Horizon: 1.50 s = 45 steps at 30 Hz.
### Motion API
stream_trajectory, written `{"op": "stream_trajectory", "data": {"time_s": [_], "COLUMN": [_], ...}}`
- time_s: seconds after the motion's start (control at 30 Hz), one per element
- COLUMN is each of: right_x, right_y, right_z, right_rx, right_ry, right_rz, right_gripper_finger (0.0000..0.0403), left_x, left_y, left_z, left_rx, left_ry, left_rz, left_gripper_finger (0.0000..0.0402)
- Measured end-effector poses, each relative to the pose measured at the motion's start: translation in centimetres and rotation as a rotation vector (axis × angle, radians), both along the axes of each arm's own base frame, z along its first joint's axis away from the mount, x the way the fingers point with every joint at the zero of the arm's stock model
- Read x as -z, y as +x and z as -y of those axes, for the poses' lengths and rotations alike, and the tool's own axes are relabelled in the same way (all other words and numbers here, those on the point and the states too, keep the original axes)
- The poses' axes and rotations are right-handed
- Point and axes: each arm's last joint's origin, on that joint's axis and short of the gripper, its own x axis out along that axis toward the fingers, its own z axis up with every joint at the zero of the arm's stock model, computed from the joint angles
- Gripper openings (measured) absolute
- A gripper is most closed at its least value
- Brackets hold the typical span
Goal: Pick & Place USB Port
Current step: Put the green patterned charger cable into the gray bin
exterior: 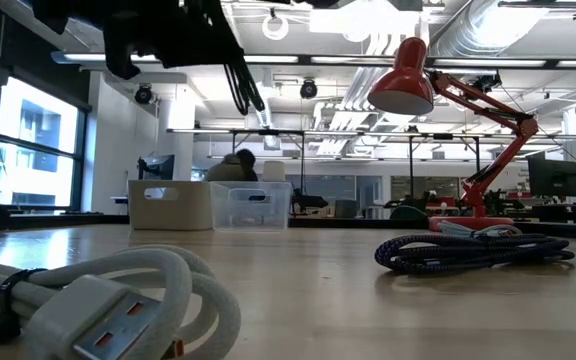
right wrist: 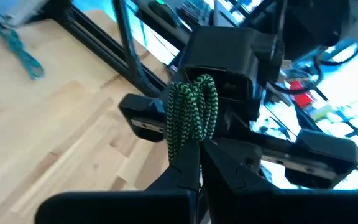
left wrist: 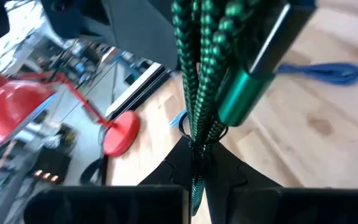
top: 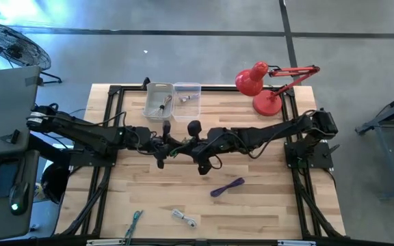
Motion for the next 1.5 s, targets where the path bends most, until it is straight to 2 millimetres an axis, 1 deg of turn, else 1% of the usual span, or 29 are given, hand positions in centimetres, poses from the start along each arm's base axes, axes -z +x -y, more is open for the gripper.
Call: {"op": "stream_trajectory", "data": {"time_s": [0.13, 0.2, 0.3, 0.37, 0.47, 0.6, 0.73, 0.83, 0.97, 1.1, 1.2, 1.27, 1.4, 1.5], "right_x": [0.0, -0.1, -0.2, -0.3, -1.0, -1.3, -1.3, -1.3, -1.3, -1.3, -1.3, -1.4, -1.4, -1.3], "right_y": [-0.1, -0.1, -0.3, -0.5, -0.9, -1.2, -1.3, -1.3, -1.3, -1.2, -1.2, -1.2, -1.3, -1.4], "right_z": [-0.3, -0.5, -1.0, -1.3, -1.8, -2.4, -2.5, -2.3, -2.1, -2.1, -2.1, -2.2, -2.6, -2.9], "right_rx": [0.080, 0.151, 0.257, 0.303, 0.366, 0.453, 0.508, 0.526, 0.536, 0.536, 0.529, 0.528, 0.524, 0.518], "right_ry": [-0.028, -0.035, -0.054, -0.090, -0.141, -0.180, -0.173, -0.162, -0.153, -0.137, -0.134, -0.131, -0.101, -0.089], "right_rz": [0.005, 0.016, 0.040, 0.043, 0.068, 0.080, 0.091, 0.090, 0.093, 0.101, 0.103, 0.108, 0.114, 0.111], "right_gripper_finger": [0.0000, 0.0001, 0.0004, 0.0015, 0.0041, 0.0078, 0.0109, 0.0126, 0.0134, 0.0135, 0.0136, 0.0136, 0.0136, 0.0136], "left_x": [0.1, 0.1, -0.3, -0.6, -1.3, -3.3, -4.9, -5.6, -5.5, -5.4, -5.0, -4.6, -5.1, -5.4], "left_y": [-0.1, -0.1, -0.5, -1.1, -2.7, -6.0, -9.0, -10.9, -12.6, -12.8, -12.3, -11.9, -11.3, -10.8], "left_z": [-0.1, -0.1, -0.3, -0.5, -1.0, -1.9, -2.4, -3.3, -4.8, -6.3, -7.8, -9.0, -11.4, -13.1], "left_rx": [-0.031, -0.040, -0.072, -0.104, -0.202, -0.352, -0.375, -0.438, -0.525, -0.529, -0.540, -0.564, -0.593, -0.576], "left_ry": [0.027, 0.032, 0.044, 0.058, 0.124, 0.195, 0.279, 0.356, 0.382, 0.368, 0.386, 0.374, 0.308, 0.246], "left_rz": [-0.012, -0.017, -0.010, -0.023, -0.048, -0.013, 0.035, 0.035, -0.015, -0.036, -0.090, -0.156, -0.267, -0.331], "left_gripper_finger": [0.0010, 0.0010, 0.0010, 0.0010, 0.0010, 0.0010, 0.0010, 0.0010, 0.0010, 0.0010, 0.0010, 0.0010, 0.0010, 0.0010]}}
